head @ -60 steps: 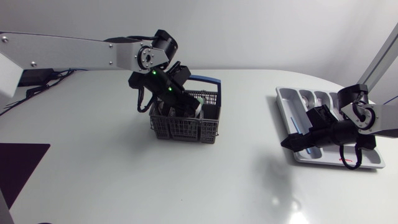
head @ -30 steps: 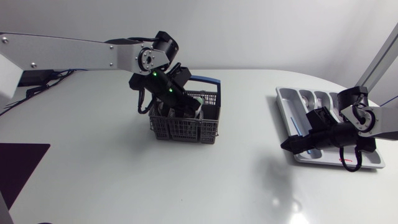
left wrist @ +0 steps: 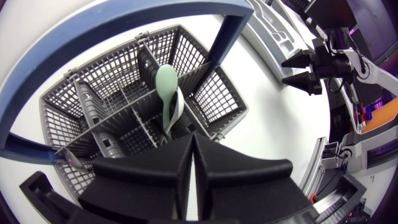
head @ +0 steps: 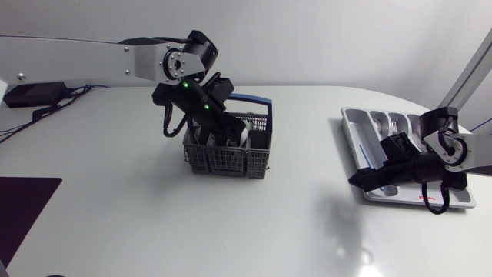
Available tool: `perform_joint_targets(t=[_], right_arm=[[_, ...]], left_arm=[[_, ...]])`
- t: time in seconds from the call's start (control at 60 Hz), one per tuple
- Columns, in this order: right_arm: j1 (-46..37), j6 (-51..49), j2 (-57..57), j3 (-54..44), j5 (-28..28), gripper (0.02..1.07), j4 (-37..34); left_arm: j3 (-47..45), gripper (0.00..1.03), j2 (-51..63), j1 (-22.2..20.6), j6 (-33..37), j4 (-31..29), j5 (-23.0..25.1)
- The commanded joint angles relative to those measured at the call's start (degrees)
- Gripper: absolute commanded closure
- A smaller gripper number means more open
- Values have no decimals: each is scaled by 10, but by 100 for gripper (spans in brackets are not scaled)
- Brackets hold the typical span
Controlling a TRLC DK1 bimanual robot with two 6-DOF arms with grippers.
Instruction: Unload the cutlery basket into the drawer organizer.
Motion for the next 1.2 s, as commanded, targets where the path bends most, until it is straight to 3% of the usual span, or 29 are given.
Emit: perform_joint_targets(t=[0.0, 0.133, 0.217, 0.333, 0.583, 0.833, 1.0, 1.183], right_arm=[[3, -8, -10, -14, 2, 14, 2], [3, -8, -12, -17, 3, 14, 2], [3, -8, -14, -19, 3, 14, 3], [3, -9, -13, -23, 5, 14, 10], [4, -9, -18, -26, 5, 14, 12], [20, -3, -47, -31, 6, 14, 14], [33, 5, -49, -34, 16, 14, 16], [32, 4, -55, -38, 17, 14, 15]], left_arm=[[19, 100, -21, -1, -13, -12, 5], [31, 100, -20, -1, 44, -33, 5], [31, 89, -18, -4, 139, -52, 3], [34, 81, -22, 2, 193, -57, 1], [35, 78, -24, 8, 295, -64, -9], [14, 78, -29, 12, 294, -60, -7], [-24, 75, -28, -15, 213, 28, -9], [-50, 72, -17, -14, 151, 97, -30]])
